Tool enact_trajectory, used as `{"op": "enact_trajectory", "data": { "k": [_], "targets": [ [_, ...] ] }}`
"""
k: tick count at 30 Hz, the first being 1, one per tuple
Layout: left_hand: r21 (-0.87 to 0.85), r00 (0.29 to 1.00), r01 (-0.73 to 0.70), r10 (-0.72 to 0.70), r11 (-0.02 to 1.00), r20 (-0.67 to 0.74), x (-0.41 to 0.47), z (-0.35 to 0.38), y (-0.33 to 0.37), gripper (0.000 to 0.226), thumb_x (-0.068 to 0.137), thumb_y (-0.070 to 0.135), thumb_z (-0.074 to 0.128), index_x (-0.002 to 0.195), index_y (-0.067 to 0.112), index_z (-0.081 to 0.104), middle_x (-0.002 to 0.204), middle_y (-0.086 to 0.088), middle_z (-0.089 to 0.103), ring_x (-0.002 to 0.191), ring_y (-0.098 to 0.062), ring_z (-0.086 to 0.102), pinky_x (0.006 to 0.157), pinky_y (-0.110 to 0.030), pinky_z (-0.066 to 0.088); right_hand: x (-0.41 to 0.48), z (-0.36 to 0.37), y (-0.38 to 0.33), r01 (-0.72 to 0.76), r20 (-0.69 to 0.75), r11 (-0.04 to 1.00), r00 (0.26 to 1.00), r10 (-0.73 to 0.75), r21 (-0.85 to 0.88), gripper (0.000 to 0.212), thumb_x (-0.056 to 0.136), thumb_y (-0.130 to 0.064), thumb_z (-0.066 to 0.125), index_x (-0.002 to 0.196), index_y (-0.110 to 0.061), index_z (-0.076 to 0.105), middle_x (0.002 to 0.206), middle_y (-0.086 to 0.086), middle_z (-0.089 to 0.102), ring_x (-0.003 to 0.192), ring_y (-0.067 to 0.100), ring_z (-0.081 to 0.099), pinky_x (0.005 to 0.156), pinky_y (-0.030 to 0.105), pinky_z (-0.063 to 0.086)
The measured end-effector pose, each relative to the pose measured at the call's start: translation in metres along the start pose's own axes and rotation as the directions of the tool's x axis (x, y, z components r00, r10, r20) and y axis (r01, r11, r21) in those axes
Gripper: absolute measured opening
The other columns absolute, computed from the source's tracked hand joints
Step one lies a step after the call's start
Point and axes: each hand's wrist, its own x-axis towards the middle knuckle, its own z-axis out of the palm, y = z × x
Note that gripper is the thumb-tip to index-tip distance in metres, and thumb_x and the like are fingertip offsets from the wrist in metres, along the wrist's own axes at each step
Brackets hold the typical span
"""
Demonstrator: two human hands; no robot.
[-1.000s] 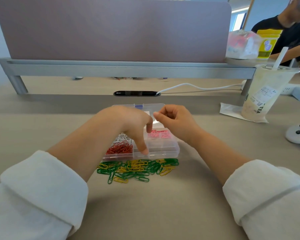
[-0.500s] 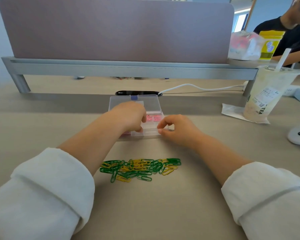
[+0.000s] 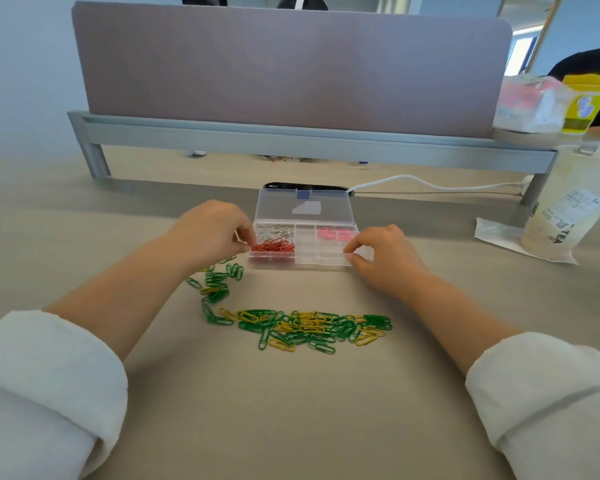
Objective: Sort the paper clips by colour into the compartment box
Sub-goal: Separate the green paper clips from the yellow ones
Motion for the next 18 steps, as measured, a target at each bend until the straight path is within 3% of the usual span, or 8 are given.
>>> {"op": "enact_trajectory", "data": {
  "k": [2,6,9,11,14,16,18],
  "targets": [
    [-0.005,0.997,0.037,-0.037,0.999,0.061,-0.012,0.001,-0.014,0.013,0.084,0.018,0.065,0.095,0.02,0.072,0.094,0.004,0.067,0.075,-0.005,0.051,0.073,-0.019,0.038,-0.001,-0.005,-0.01,0.044,-0.025,0.999,0.999,-0.044,0.013,0.016,0.089,-0.021,0.057,0.1,-0.017,0.068,0.108,-0.005,0.064,0.11,0.017,0.045,0.086,0.022,0.032],
    [-0.008,0.985,0.096,-0.094,0.995,0.148,-0.03,0.003,-0.029,0.022,0.086,0.016,0.062,0.107,0.016,0.068,0.106,0.0,0.066,0.087,-0.01,0.057,0.083,-0.024,0.045,-0.003,-0.004,-0.057,0.183,0.052,0.97,0.98,-0.193,0.159,0.021,0.09,-0.011,0.054,0.104,-0.015,0.07,0.103,-0.003,0.067,0.089,0.004,0.051,0.088,0.019,0.043],
    [0.046,0.985,0.136,-0.14,0.99,0.1,-0.039,-0.002,-0.041,0.017,0.086,0.015,0.06,0.1,0.018,0.069,0.104,0.0,0.066,0.085,-0.011,0.055,0.081,-0.024,0.044,-0.001,0.008,-0.092,0.27,0.18,0.951,0.939,-0.294,0.15,0.032,0.094,-0.007,0.046,0.117,-0.017,0.065,0.118,0.0,0.065,0.101,0.01,0.057,0.084,0.008,0.034],
    [0.132,0.978,0.17,-0.184,0.977,0.101,-0.047,-0.007,-0.048,0.012,0.084,0.026,0.063,0.094,0.021,0.067,0.099,0.003,0.064,0.084,-0.012,0.052,0.076,-0.024,0.042,0.007,0.021,-0.111,0.289,0.254,0.947,0.914,-0.316,0.141,0.039,0.094,-0.003,0.041,0.126,-0.02,0.058,0.127,0.002,0.06,0.115,0.016,0.055,0.097,0.018,0.039],
    [0.22,0.928,0.255,-0.301,0.942,0.217,-0.058,-0.012,-0.057,0.028,0.08,0.046,0.063,0.095,0.023,0.062,0.092,0.005,0.058,0.086,-0.014,0.051,0.074,-0.025,0.042,0.015,0.037,-0.137,0.316,0.326,0.945,0.887,-0.327,0.088,0.056,0.091,0.008,0.039,0.137,-0.023,0.044,0.14,0.001,0.049,0.127,0.018,0.047,0.106,0.031,0.037],
    [0.188,0.908,0.271,-0.315,0.944,0.275,-0.059,-0.011,-0.058,0.034,0.079,0.05,0.063,0.097,0.022,0.061,0.092,0.005,0.057,0.087,-0.014,0.051,0.074,-0.026,0.042,0.017,0.042,-0.146,0.344,0.392,0.939,0.861,-0.323,0.016,0.065,0.089,0.009,0.039,0.145,-0.023,0.03,0.148,0.002,0.037,0.136,0.02,0.035,0.11,0.033,0.03],
    [0.134,0.91,0.262,-0.291,0.956,0.294,-0.058,-0.01,-0.06,0.032,0.08,0.044,0.065,0.1,0.02,0.062,0.093,0.004,0.057,0.087,-0.013,0.05,0.074,-0.025,0.039,0.017,0.043,-0.152,0.379,0.458,0.924,0.831,-0.315,-0.052,0.07,0.089,0.006,0.042,0.148,-0.023,0.018,0.147,0.007,0.036,0.134,0.025,0.037,0.106,0.035,0.034]
  ]
}}
